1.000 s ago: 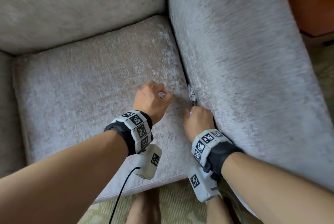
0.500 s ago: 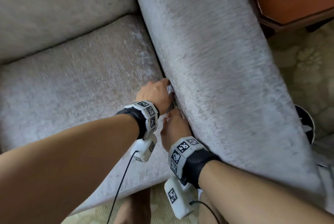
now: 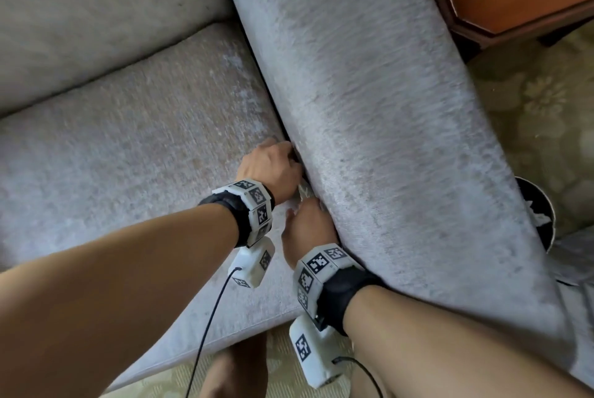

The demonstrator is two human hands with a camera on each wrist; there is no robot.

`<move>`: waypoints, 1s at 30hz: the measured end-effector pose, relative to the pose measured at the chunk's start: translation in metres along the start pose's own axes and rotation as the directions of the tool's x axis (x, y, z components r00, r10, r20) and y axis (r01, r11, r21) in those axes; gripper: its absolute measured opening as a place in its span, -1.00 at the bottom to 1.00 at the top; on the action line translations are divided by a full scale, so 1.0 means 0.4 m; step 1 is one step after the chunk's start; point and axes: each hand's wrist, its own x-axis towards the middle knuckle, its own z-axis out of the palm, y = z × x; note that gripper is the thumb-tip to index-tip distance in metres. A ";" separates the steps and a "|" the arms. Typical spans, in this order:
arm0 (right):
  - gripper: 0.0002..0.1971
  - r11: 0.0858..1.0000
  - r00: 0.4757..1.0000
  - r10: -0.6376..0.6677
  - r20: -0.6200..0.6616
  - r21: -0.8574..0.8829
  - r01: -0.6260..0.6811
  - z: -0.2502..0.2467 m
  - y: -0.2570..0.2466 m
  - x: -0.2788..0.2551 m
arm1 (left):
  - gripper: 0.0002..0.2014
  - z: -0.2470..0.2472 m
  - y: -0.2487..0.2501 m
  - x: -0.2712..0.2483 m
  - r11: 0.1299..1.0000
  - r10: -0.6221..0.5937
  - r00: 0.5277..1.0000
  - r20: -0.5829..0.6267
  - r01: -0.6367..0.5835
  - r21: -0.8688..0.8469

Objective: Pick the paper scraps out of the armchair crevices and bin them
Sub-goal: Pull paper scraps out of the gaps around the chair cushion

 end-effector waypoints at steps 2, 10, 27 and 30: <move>-0.68 1.000 0.999 0.003 -0.044 -0.025 -0.004 0.008 0.001 -0.002 | -0.85 -0.019 -0.024 -0.014 0.997 -0.025 1.000 -0.013 0.024 -0.078; -0.51 0.991 0.950 -0.026 -0.310 -0.130 -0.015 0.067 0.008 0.028 | -0.88 -0.086 -0.119 -0.072 0.950 -0.111 0.992 -0.055 0.090 -0.300; -0.68 0.681 0.997 0.023 -0.071 -0.729 -0.067 0.089 0.031 0.019 | -0.73 -0.077 -0.222 -0.169 0.914 -0.083 0.996 -0.040 0.060 -0.400; -0.65 0.643 0.999 -0.003 -0.054 -0.765 -0.040 0.088 0.031 0.015 | -0.74 -0.073 -0.222 -0.174 0.904 -0.088 0.995 -0.047 0.060 -0.424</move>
